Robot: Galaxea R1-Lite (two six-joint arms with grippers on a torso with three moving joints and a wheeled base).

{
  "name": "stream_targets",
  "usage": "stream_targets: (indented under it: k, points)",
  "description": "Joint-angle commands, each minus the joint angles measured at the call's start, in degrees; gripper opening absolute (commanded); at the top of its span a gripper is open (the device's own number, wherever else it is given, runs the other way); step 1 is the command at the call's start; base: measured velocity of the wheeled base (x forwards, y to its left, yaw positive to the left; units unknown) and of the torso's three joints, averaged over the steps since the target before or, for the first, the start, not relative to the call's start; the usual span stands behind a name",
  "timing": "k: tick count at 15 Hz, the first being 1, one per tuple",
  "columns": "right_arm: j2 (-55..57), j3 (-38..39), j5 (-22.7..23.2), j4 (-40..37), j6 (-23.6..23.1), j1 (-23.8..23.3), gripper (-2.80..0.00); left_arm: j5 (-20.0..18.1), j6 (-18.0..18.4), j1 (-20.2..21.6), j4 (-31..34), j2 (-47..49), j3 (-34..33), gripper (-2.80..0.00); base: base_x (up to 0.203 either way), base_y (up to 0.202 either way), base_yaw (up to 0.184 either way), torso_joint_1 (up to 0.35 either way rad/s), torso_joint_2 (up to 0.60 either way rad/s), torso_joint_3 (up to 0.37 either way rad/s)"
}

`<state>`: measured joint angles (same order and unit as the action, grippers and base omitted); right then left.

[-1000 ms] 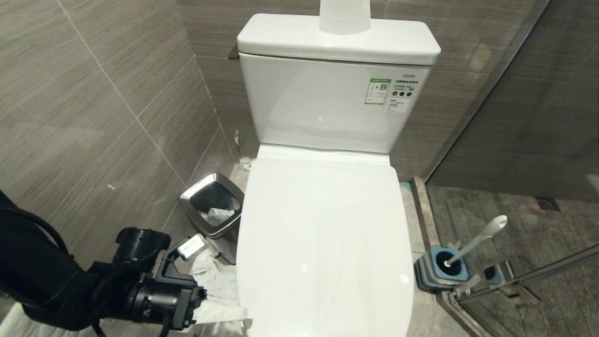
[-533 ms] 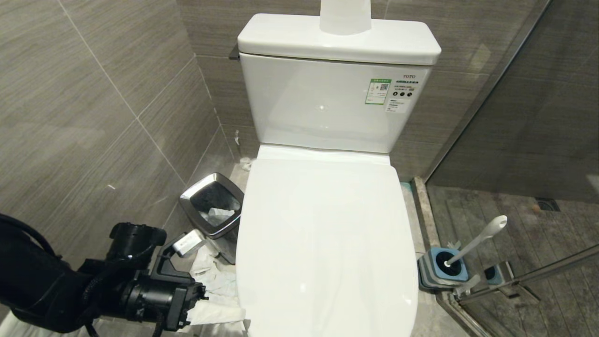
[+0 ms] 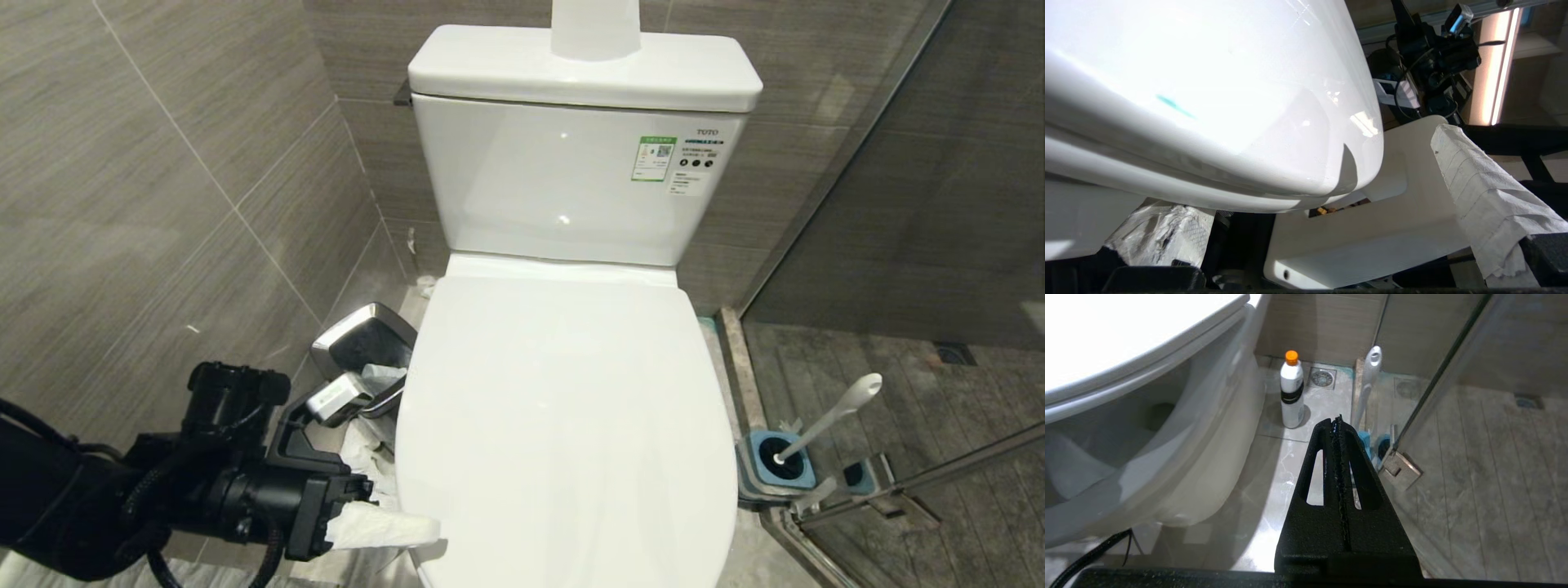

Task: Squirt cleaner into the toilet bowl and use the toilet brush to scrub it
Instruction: Use the left hand to lift the toilet lid slightly

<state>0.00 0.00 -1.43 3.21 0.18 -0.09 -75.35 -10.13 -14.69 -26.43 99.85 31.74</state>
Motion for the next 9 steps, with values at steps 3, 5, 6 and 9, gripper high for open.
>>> stream_targets:
  k: [3,5,6,9]
  points:
    - [0.0,1.5,0.0,0.0,0.0,0.0,-2.8,0.2,-1.2,0.0,0.1,-2.4,0.1,0.0,0.0,0.0,0.0,0.0,0.0,0.0]
    - [0.0,1.4,0.0,0.0,0.0,0.0,-2.8,0.3,-1.3,0.0,0.2,-3.4,0.0,0.0,0.0,0.0,0.0,0.0,0.0,0.0]
    - [0.0,1.5,0.0,0.0,0.0,0.0,-2.8,0.3,-1.6,0.0,0.2,-3.9,0.0,0.0,0.0,0.0,0.0,0.0,0.0,0.0]
    - [0.0,1.4,0.0,0.0,0.0,0.0,-2.8,0.2,-5.6,0.0,0.1,-5.9,1.4,0.0,0.0,0.0,0.0,0.0,0.0,0.0]
